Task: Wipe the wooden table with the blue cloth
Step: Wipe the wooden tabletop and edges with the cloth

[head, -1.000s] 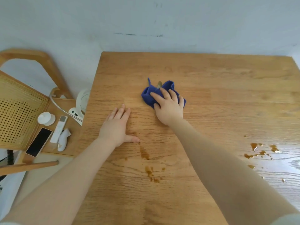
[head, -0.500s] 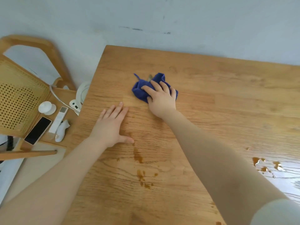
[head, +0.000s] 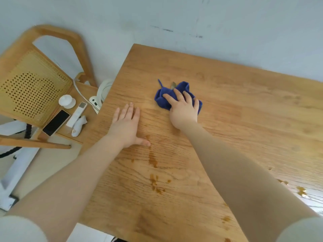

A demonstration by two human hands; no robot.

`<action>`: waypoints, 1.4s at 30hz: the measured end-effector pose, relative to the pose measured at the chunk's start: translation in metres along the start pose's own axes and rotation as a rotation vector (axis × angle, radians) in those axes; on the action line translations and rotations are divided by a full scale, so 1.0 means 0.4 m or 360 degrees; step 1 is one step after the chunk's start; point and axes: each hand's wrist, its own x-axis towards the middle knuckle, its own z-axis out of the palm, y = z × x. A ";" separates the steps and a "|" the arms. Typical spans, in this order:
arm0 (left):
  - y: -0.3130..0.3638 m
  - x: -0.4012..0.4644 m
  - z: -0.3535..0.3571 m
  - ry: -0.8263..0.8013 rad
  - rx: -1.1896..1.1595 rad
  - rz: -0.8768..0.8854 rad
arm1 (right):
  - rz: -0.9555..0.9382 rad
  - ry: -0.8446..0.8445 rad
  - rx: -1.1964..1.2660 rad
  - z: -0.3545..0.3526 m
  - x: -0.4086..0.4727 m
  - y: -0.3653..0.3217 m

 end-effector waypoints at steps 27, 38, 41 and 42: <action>-0.306 0.032 -0.020 -0.0016 -0.0078 0.0507 | -0.0227 0.0009 -0.0119 0.089 -0.065 -0.225; -0.372 0.011 0.035 0.0122 -0.0172 0.0308 | -0.0141 0.0167 -0.0068 0.151 -0.030 -0.404; -0.419 0.008 0.027 0.0095 -0.0183 0.0282 | -0.0133 0.0138 -0.0089 0.157 -0.039 -0.417; -0.432 0.007 0.022 0.0082 -0.0209 0.0268 | -0.0113 0.0135 -0.0101 0.152 -0.020 -0.419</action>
